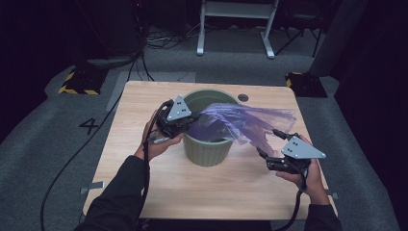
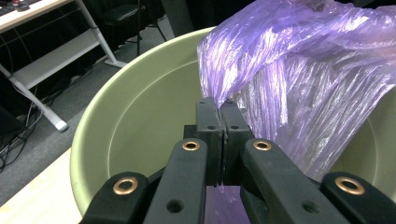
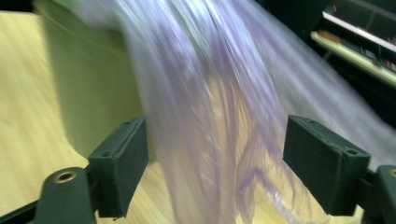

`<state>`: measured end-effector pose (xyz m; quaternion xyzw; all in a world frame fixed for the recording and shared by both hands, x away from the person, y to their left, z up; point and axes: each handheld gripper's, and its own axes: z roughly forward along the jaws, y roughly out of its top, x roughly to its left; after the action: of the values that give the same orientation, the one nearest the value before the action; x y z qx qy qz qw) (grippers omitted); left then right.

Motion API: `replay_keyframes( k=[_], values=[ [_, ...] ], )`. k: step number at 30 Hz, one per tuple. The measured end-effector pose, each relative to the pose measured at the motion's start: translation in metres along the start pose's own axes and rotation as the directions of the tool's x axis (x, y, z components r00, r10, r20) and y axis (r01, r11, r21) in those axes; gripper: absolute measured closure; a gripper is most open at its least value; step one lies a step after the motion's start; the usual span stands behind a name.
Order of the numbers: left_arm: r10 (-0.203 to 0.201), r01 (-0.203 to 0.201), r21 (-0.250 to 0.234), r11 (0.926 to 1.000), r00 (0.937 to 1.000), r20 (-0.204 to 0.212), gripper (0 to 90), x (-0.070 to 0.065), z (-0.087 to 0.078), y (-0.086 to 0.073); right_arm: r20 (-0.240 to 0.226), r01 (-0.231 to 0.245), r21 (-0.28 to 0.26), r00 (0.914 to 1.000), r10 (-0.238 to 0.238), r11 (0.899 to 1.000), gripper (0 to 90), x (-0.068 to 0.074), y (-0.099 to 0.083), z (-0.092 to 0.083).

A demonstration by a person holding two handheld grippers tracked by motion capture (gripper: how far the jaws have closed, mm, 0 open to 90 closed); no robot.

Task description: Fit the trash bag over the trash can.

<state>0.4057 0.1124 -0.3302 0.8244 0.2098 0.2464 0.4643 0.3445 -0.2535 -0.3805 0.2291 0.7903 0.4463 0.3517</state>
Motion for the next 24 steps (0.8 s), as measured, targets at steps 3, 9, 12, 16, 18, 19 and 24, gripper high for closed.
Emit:
replay_keyframes(
  k=[3, 9, 12, 16, 18, 19, 24],
  values=[
    [0.001, -0.001, 0.003, 1.0000, 1.0000, 0.004, 88.9, 0.000, 0.001, -0.002, 0.029, -0.046, 0.025, 0.9986, 0.045, 0.999, 26.4, -0.004, -0.010, 0.012],
    [-0.007, 0.007, 0.010, 0.9999, 1.0000, 0.003, 88.8, 0.002, 0.003, -0.007, -0.030, -0.069, 0.008, 0.9972, 0.069, 0.998, 32.7, 0.000, -0.015, 0.030],
    [-0.011, 0.011, 0.012, 0.9999, 0.9999, 0.001, 88.7, 0.003, 0.003, -0.009, -0.094, -0.044, -0.016, 0.9947, 0.042, 0.999, 27.8, 0.009, -0.013, 0.031],
    [-0.018, 0.018, 0.006, 0.9998, 0.9998, 0.003, 88.0, 0.003, 0.002, -0.011, -0.071, -0.024, -0.011, 0.9972, 0.023, 1.000, 26.0, 0.014, -0.011, 0.034],
    [-0.020, 0.020, 0.002, 0.9998, 0.9998, 0.007, 87.6, 0.003, 0.002, -0.012, -0.029, -0.022, 0.010, 0.9993, 0.023, 1.000, 36.3, 0.014, -0.013, 0.039],
    [-0.022, 0.022, 0.001, 0.9998, 0.9997, 0.008, 87.6, 0.003, 0.002, -0.012, -0.005, -0.023, 0.019, 0.9997, 0.023, 1.000, 41.6, 0.013, -0.013, 0.041],
    [-0.028, 0.028, 0.002, 0.9996, 0.9995, 0.013, 87.6, 0.005, 0.002, -0.014, 0.023, -0.104, -0.023, 0.9942, 0.105, 0.994, 70.7, 0.003, -0.015, 0.043]
  ],
)
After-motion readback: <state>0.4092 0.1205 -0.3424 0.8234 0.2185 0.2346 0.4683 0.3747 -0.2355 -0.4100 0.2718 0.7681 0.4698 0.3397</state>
